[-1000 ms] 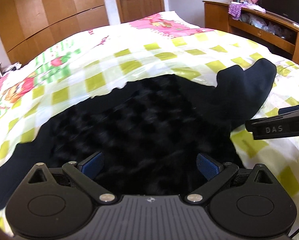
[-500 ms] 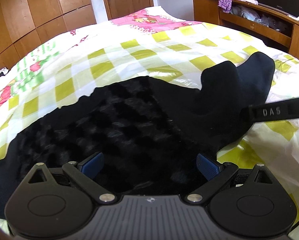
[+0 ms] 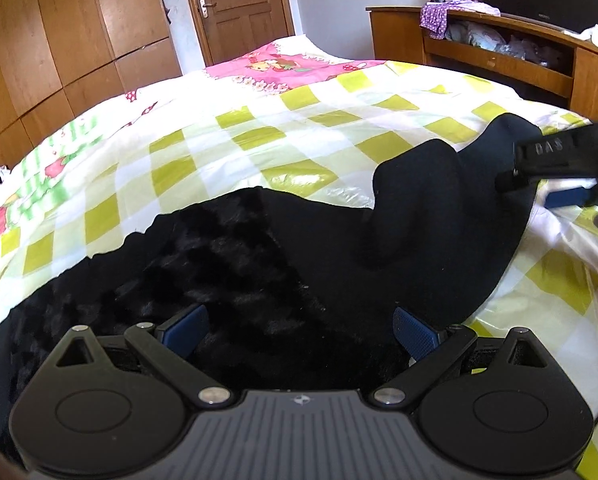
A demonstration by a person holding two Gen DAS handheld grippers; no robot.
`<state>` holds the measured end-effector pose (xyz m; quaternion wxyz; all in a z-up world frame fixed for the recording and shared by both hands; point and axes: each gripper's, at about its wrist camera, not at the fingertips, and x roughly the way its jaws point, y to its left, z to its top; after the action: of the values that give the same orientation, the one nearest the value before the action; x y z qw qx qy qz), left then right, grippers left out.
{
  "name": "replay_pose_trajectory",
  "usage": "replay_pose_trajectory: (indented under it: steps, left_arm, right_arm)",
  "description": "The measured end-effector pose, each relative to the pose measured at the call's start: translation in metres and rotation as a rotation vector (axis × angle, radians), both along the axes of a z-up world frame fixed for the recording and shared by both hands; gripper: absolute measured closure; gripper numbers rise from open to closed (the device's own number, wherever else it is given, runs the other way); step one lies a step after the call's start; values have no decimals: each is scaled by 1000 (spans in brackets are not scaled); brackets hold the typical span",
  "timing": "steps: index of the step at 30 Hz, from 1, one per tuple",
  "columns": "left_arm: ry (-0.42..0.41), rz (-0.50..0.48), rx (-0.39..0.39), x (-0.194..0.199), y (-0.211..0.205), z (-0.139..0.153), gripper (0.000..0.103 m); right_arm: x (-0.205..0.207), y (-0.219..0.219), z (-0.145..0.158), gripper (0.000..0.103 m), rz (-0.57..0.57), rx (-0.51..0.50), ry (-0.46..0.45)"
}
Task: Fold small clothes
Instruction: 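Grasp the sleeve cuff nearest the right gripper with the right gripper, then lift the held sleeve and fold it across the top's body with the right gripper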
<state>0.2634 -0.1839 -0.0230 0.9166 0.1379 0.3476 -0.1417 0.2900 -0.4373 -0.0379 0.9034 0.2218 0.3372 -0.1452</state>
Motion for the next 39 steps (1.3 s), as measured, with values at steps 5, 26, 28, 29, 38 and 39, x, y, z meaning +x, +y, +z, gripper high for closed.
replay_pose_trajectory:
  steps: [5,26,28,29,38,39]
  left_arm:
    - [10,-11,8,5,-8,-7,0]
    - [55,-176,-192,29,-72,-10,0]
    - [36,-156,-207,28,-60,-4,0]
    - [23,-147,-206,28,-56,-2,0]
    - [-34,-68,-199,32,-21,3,0]
    - [-27,-56,-192,36,-22,-1,0]
  right_arm:
    - [14,-25,-6,84,-50,142,-15]
    - [-36,-104,1,91,-204,252,-121]
    - [-28,-99,-3,88,-182,263,-131]
    - [-26,-99,-4,83,-183,282,-145]
    - [-35,-104,-10,64,-264,338,-228]
    - [-37,-103,-11,62,-263,328,-229]
